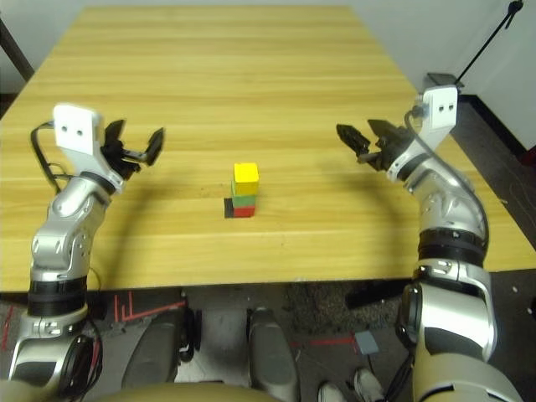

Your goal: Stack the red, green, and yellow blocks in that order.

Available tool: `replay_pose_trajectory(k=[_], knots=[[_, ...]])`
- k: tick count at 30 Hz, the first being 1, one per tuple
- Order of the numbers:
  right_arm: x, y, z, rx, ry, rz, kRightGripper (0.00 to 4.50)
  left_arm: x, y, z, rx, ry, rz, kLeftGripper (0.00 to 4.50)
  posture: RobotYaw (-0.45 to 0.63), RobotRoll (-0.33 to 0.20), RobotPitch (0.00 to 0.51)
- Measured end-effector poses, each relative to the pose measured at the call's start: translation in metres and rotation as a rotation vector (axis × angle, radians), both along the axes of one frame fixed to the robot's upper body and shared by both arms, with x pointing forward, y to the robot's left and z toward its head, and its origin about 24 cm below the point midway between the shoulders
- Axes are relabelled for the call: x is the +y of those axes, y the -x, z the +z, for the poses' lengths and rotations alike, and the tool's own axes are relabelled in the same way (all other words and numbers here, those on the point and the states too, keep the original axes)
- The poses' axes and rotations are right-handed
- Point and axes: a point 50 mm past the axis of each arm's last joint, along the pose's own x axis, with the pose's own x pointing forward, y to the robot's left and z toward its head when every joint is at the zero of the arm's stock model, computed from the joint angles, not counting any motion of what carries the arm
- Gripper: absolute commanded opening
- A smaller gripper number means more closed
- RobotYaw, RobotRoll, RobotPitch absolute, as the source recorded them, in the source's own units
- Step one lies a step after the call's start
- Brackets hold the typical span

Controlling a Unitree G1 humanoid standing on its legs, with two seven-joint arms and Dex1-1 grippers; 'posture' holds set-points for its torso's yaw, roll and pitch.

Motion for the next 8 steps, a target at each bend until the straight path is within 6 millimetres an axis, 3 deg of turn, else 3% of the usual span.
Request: replay_pose_trajectory(k=[5,8], knots=[[-0.011,0.008,-0.014,-0.03,0.004,-0.086,4.5,0.001,0.006,-0.027,0.011,-0.062,0.018,4.48,0.15,-0.194,0.072],[-0.014,0.01,-0.016,-0.037,0.014,-0.116,4.5,0.001,0.007,-0.03,0.011,-0.074,0.033,4.48,0.16,-0.199,0.077]])
